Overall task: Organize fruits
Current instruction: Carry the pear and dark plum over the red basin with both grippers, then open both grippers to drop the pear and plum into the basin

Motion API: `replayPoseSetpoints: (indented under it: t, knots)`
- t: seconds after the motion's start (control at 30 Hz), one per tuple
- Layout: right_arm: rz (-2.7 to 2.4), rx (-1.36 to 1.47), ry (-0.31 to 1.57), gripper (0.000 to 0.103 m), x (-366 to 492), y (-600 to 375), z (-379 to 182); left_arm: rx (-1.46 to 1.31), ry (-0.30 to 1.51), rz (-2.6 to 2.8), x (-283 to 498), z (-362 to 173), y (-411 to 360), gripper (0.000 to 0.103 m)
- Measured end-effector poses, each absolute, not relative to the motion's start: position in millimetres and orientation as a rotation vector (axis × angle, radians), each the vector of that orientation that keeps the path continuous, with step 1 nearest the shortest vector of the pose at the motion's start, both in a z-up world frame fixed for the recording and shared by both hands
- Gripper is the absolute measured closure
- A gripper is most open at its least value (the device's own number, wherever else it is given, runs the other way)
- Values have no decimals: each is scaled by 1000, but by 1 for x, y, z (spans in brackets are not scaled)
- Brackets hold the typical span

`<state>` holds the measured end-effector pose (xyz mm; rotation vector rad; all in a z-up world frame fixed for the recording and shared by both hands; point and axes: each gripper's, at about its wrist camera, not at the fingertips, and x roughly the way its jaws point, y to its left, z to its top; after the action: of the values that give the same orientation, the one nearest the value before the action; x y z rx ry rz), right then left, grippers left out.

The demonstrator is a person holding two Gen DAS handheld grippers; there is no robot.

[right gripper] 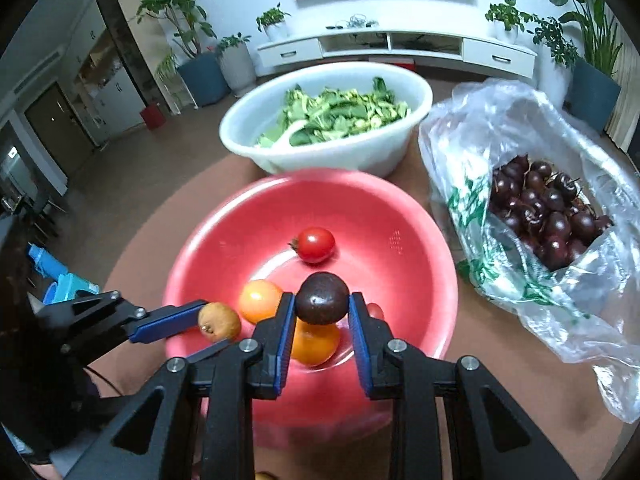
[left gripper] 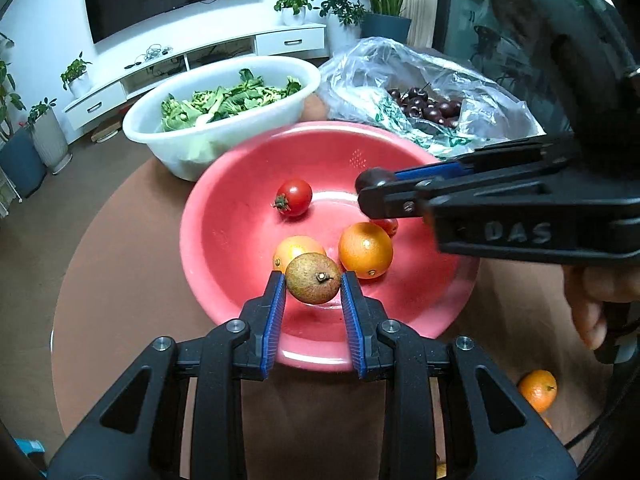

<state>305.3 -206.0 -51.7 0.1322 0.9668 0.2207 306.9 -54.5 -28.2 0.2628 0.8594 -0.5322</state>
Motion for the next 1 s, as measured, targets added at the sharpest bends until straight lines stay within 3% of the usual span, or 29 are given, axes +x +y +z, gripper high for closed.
replayPoseSetpoints:
  t: [0.53, 0.57, 0.67, 0.83, 1.0]
  knots:
    - [191, 90, 991, 73, 322, -205, -68, 286, 850, -509, 310, -32, -63, 75]
    - [191, 93, 991, 73, 321, -205, -68, 284, 851, -512, 309, -32, -64, 71]
    - [187, 109, 1001, 68, 320, -208, -68, 279, 825, -509, 304, -27, -63, 36]
    - [187, 101, 999, 53, 311, -209, -61, 254, 816, -496, 300, -17, -55, 32]
    - [186, 160, 967, 47, 289, -223, -42, 201, 772, -478, 276, 2, -29, 9]
